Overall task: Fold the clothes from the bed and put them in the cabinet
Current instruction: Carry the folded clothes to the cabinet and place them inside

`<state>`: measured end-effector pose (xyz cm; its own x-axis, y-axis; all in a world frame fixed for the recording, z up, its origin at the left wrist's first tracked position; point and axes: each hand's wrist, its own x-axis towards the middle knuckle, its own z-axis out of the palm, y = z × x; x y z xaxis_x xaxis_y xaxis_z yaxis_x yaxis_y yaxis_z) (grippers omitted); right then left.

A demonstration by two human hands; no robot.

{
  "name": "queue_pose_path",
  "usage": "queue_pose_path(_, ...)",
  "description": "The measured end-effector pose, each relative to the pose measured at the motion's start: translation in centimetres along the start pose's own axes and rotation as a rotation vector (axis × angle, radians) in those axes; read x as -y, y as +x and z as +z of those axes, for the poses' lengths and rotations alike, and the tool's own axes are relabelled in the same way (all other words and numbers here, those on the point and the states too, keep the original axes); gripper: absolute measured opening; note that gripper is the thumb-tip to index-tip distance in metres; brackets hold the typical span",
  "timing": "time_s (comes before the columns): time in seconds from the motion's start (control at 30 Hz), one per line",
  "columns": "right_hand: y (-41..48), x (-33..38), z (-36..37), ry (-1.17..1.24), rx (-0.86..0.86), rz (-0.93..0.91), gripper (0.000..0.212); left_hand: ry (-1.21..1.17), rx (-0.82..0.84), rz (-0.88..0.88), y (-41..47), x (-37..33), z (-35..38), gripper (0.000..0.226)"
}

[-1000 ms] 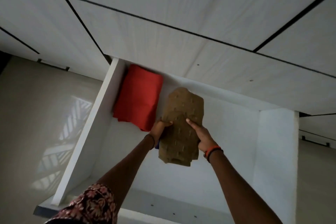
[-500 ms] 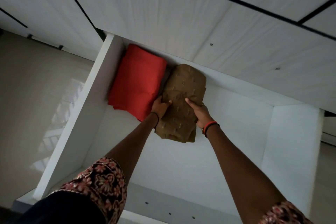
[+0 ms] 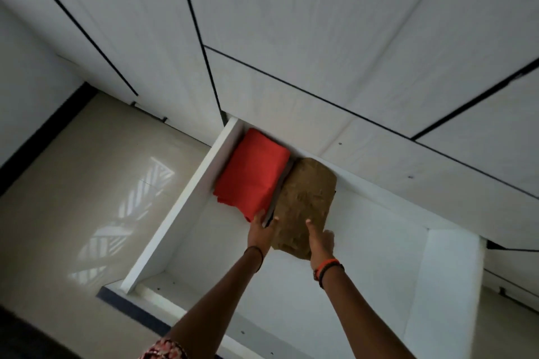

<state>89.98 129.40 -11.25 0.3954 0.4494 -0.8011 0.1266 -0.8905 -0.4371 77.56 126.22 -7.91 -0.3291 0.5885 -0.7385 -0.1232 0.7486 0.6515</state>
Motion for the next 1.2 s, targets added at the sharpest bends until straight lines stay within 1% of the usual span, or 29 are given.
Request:
queue_pose_path(0.1, -5.2, 0.9, 0.3, 0.028, 0.131, -0.082, 0.07, -0.055, -0.05, 0.05, -3.6, -1.7, -3.3, 0.031)
queue_pose_path(0.17, -8.9, 1.7, 0.6, 0.017, 0.194, -0.142, 0.065, -0.089, -0.092, 0.056, -6.1, -2.7, -5.8, 0.04)
queue_pose_path(0.23, -12.6, 1.8, 1.3, -0.046, 0.247, -0.212, 0.063, -0.142, -0.133, 0.053, -8.9, -3.0, -8.7, 0.048)
queue_pose_path(0.3, -14.9, 1.7, 2.2, -0.11, 0.289, -0.264, 0.068, -0.182, -0.186, 0.052, -10.8, -2.7, -10.9, 0.048)
queue_pose_path(0.4, -21.6, 2.2, 3.2, -0.122, 0.404, -0.31, 0.054, -0.311, -0.291, 0.045, -15.6, -2.2, -16.1, 0.047)
queue_pose_path(0.47, -24.2, 1.7, 3.7, -0.161, 0.452, -0.344, 0.054, -0.382, -0.352, 0.041, -17.8, -1.7, -18.5, 0.046)
queue_pose_path(0.5, -26.3, 1.3, 4.2, -0.205, 0.508, -0.35, 0.056, -0.425, -0.405, 0.039, -19.4, -0.9, -20.2, 0.045)
queue_pose_path(0.63, -31.3, -0.7, 5.6, -0.316, 0.63, -0.347, 0.06, -0.514, -0.513, 0.012, -24.1, 1.9, -23.9, 0.041)
queue_pose_path(0.77, -37.9, -3.4, 8.3, -0.383, 0.738, -0.396, 0.056, -0.648, -0.62, 0.001, -29.4, 5.7, -27.4, 0.041)
queue_pose_path(0.9, -44.4, -8.2, 10.6, -0.472, 0.857, -0.461, 0.07, -0.796, -0.716, -0.011, -34.7, 9.8, -30.7, 0.038)
queue_pose_path(0.97, -46.3, -10.0, 11.3, -0.509, 0.896, -0.472, 0.063, -0.833, -0.733, -0.036, -36.3, 11.5, -31.9, 0.046)
queue_pose_path(1.07, -49.9, -13.9, 11.6, -0.6, 0.954, -0.476, 0.04, -0.944, -0.775, -0.059, -39.6, 15.5, -34.0, 0.053)
queue_pose_path(1.1, -50.7, -14.7, 11.7, -0.615, 0.974, -0.474, 0.037, -0.968, -0.771, -0.058, -40.5, 16.2, -34.5, 0.051)
queue_pose_path(1.2, -53.2, -17.9, 12.1, -0.646, 1.004, -0.452, 0.035, -1.031, -0.788, -0.022, -43.2, 18.9, -36.2, 0.034)
